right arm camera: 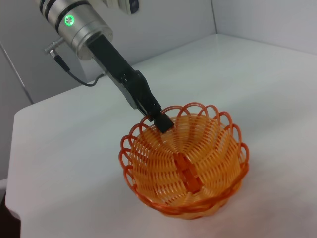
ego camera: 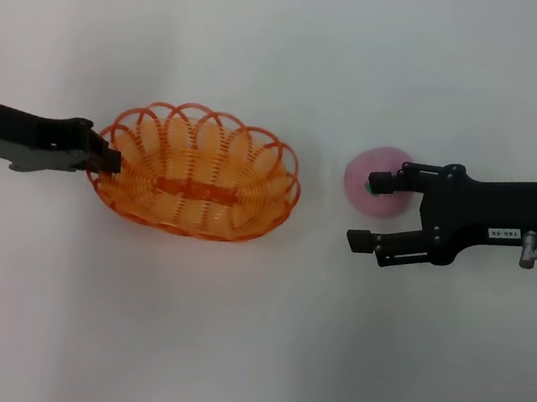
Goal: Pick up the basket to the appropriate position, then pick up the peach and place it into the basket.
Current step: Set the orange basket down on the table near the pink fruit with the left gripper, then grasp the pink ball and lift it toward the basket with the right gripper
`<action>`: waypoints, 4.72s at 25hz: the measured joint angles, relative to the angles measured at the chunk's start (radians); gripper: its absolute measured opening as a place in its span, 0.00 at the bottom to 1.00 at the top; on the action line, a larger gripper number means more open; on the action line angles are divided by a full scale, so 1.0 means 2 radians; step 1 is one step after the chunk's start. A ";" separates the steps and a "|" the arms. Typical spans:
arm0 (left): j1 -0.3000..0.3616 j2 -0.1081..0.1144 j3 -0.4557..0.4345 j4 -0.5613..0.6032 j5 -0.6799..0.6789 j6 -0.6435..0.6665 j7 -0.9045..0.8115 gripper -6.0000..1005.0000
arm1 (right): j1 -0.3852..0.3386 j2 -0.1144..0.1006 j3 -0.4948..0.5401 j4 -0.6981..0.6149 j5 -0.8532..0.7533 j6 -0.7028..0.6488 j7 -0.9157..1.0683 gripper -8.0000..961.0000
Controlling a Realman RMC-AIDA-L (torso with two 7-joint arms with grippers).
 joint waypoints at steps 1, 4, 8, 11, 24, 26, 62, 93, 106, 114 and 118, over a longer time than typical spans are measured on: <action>0.002 0.000 0.001 -0.003 -0.006 -0.002 -0.001 0.07 | 0.000 0.000 -0.001 0.000 0.000 0.000 0.000 0.96; 0.010 0.000 0.003 -0.008 -0.023 -0.007 -0.003 0.07 | 0.000 0.000 -0.001 0.000 0.000 0.000 0.000 0.96; 0.019 -0.001 0.008 -0.012 -0.040 -0.017 -0.005 0.07 | 0.000 0.000 0.002 0.000 0.000 -0.001 -0.001 0.96; 0.026 -0.001 0.021 -0.014 -0.049 -0.030 -0.005 0.07 | 0.000 0.000 0.001 0.000 0.000 -0.001 -0.006 0.96; 0.041 -0.001 0.075 -0.001 -0.065 -0.074 -0.012 0.07 | 0.001 0.000 0.000 0.000 0.000 -0.003 -0.007 0.96; 0.041 -0.001 0.078 0.001 -0.064 -0.075 -0.013 0.07 | 0.001 -0.001 0.000 0.000 0.000 -0.003 -0.007 0.96; 0.073 -0.001 0.091 0.030 -0.075 -0.088 -0.027 0.18 | 0.005 -0.002 0.001 -0.001 0.000 -0.002 -0.007 0.96; 0.071 0.007 -0.008 0.026 -0.060 -0.044 0.072 0.77 | 0.003 0.001 -0.001 -0.018 0.001 -0.003 -0.007 0.95; 0.084 0.005 -0.050 0.031 -0.153 0.064 0.412 0.77 | 0.001 -0.003 0.002 -0.018 0.003 -0.001 -0.003 0.95; 0.101 0.003 -0.044 0.003 -0.132 0.113 0.567 0.76 | 0.002 -0.001 0.002 -0.018 0.003 -0.006 -0.009 0.95; 0.106 0.003 -0.045 -0.027 -0.129 0.120 0.604 0.76 | 0.003 -0.001 0.001 -0.016 0.002 -0.010 -0.017 0.95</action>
